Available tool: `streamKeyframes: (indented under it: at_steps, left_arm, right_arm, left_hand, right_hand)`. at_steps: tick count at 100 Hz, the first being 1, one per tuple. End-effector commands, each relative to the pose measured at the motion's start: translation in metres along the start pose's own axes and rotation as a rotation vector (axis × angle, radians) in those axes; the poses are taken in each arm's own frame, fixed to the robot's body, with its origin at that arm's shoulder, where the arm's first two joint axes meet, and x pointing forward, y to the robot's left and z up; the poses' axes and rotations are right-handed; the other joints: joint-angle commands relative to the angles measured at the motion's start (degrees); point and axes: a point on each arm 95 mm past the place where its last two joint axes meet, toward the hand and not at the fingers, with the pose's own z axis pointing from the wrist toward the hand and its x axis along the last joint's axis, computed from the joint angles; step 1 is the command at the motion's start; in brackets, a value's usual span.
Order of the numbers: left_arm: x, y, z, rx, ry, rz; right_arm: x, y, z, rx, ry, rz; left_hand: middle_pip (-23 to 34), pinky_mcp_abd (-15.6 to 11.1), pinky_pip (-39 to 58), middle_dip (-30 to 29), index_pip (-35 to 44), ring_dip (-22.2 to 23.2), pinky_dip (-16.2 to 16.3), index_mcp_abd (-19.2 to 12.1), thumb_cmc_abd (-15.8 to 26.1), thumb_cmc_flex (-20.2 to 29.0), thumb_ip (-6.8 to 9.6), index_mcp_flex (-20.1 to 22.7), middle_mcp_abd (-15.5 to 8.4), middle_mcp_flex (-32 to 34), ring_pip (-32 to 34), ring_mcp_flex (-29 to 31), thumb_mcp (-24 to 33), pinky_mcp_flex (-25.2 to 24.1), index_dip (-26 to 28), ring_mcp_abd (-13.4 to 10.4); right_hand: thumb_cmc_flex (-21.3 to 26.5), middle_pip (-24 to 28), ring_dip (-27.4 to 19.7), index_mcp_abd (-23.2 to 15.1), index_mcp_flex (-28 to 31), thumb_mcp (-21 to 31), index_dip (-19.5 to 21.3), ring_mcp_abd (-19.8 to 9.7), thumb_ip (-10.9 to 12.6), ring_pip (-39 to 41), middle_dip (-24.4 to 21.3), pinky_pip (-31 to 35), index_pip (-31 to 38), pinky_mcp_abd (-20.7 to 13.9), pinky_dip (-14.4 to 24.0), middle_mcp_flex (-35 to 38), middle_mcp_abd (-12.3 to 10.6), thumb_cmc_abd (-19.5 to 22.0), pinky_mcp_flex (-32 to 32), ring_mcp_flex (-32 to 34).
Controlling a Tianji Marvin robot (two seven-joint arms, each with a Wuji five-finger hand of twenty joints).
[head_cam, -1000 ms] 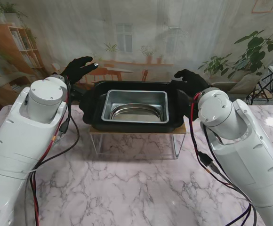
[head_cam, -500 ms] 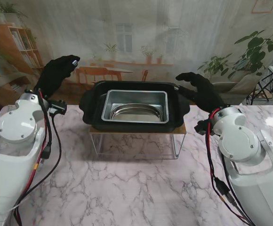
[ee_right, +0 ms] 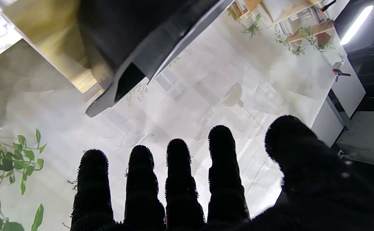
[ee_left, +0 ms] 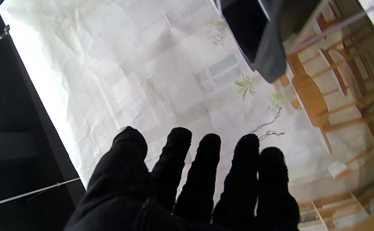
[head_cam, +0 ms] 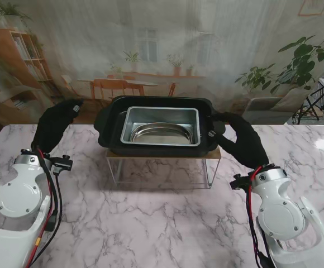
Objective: Stack the baking trays onto the shelf
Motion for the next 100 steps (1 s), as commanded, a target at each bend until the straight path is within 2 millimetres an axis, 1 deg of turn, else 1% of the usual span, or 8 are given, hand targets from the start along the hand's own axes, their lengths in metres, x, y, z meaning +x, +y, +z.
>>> streamKeyframes:
  at_steps: [1,8,22,42,64,72,80,100]
  left_arm:
    - [-0.013,0.005,-0.006,-0.003,-0.036,-0.024]
    - [-0.021,0.005,-0.010,0.014,-0.065,-0.028]
    - [-0.038,0.011,-0.013,0.055,-0.142,-0.021]
    - [-0.059,0.027,-0.014,0.052,-0.234,-0.026]
    - [-0.067,0.038,-0.013,0.025,-0.286,0.007]
    - [-0.070,0.041,-0.014,0.009,-0.306,0.010]
    - [-0.072,0.042,-0.015,-0.004,-0.315,0.020]
    - [-0.070,0.037,-0.014,-0.011,-0.285,0.037]
  right_arm:
    - [-0.011,-0.012,-0.009,0.022,-0.037,0.014]
    - [-0.016,-0.016,-0.014,0.000,-0.048,0.022]
    - [-0.028,-0.023,-0.022,-0.027,-0.097,0.023]
    - [-0.049,-0.039,-0.031,-0.062,-0.176,0.034]
    - [-0.063,-0.054,-0.034,-0.083,-0.241,0.071]
    - [-0.064,-0.055,-0.035,-0.065,-0.244,0.076]
    - [-0.064,-0.057,-0.035,-0.063,-0.239,0.078]
    - [-0.066,-0.055,-0.036,-0.055,-0.249,0.087]
  left_hand:
    - [0.8,0.4,2.8,1.0,1.2,1.0,0.5,-0.2,1.0,0.6,0.16,1.6,-0.2,1.2,1.9,1.3,-0.8,0.5,0.8,0.2]
    - [1.2,0.6,4.1,1.3,1.4,1.4,0.6,-0.1,1.1,0.4,0.16,1.6,-0.2,1.3,2.5,1.5,-0.8,0.5,0.7,0.3]
    - [1.8,0.6,5.6,1.6,1.6,2.0,0.9,-0.1,1.4,0.5,0.24,1.7,-0.1,1.5,3.3,1.5,-0.6,0.3,0.5,0.4]
    - [2.0,0.5,5.4,1.6,1.8,2.0,0.6,0.2,1.7,0.7,0.28,1.7,0.0,1.2,3.1,1.0,-0.6,-0.3,0.3,0.6]
    - [2.4,0.5,6.1,1.7,2.0,2.3,0.7,0.2,1.9,0.6,0.36,1.7,-0.1,1.2,3.6,1.1,-0.7,-0.2,0.0,0.6]
    - [2.4,0.6,6.2,1.7,2.2,2.3,0.7,0.3,1.9,0.7,0.41,1.6,0.0,1.2,3.6,1.0,-0.6,-0.3,0.0,0.7]
    - [2.4,0.6,6.2,1.7,2.2,2.3,0.7,0.4,2.0,0.7,0.44,1.6,0.0,1.1,3.6,1.0,-0.6,-0.4,-0.1,0.7]
    - [2.5,0.6,6.3,1.7,2.4,2.3,0.7,0.3,2.1,0.6,0.47,1.6,0.0,1.2,3.7,1.1,-0.6,-0.3,-0.2,0.6]
  right_hand:
    - [-2.9,-1.3,0.2,-1.4,0.6,1.4,1.0,-0.9,0.9,-3.2,-0.3,-1.2,0.0,0.5,1.1,0.9,-1.5,-1.1,0.3,0.8]
    - [-3.0,-1.2,0.3,-0.1,0.4,1.7,1.0,-0.9,0.9,-3.0,-0.1,-1.2,0.0,0.6,1.4,1.0,-1.3,-1.0,0.4,1.0]
    - [-3.1,-0.7,0.6,0.6,0.5,2.0,1.0,-0.9,0.9,-2.5,0.2,-1.2,0.0,0.6,1.8,1.1,-2.1,-1.1,0.0,1.1]
    - [-3.2,-0.4,0.8,0.8,0.4,2.5,1.0,-1.3,0.9,-2.0,0.4,-1.3,0.2,0.3,2.1,1.1,-2.6,-0.9,-0.4,0.8]
    - [-2.8,0.0,1.0,1.5,0.4,2.9,1.0,-1.3,0.8,-1.7,0.6,-1.4,0.5,0.0,2.5,1.1,-2.2,-0.8,-0.6,0.6]
    - [-3.1,0.1,1.0,1.5,0.2,2.8,1.0,-1.4,0.8,-1.6,0.7,-1.5,0.4,-0.1,2.6,0.9,-2.3,-0.5,-0.5,0.5]
    - [-3.1,0.2,1.1,1.9,0.4,2.9,1.0,-1.3,0.8,-1.3,0.7,-1.6,0.5,0.1,2.8,1.0,-1.6,-0.4,-0.4,0.8]
    - [-3.0,0.4,1.2,2.1,0.7,3.0,0.9,-1.2,0.8,-1.0,0.8,-1.7,0.6,0.1,3.0,1.2,-1.2,-0.2,-0.2,0.8]
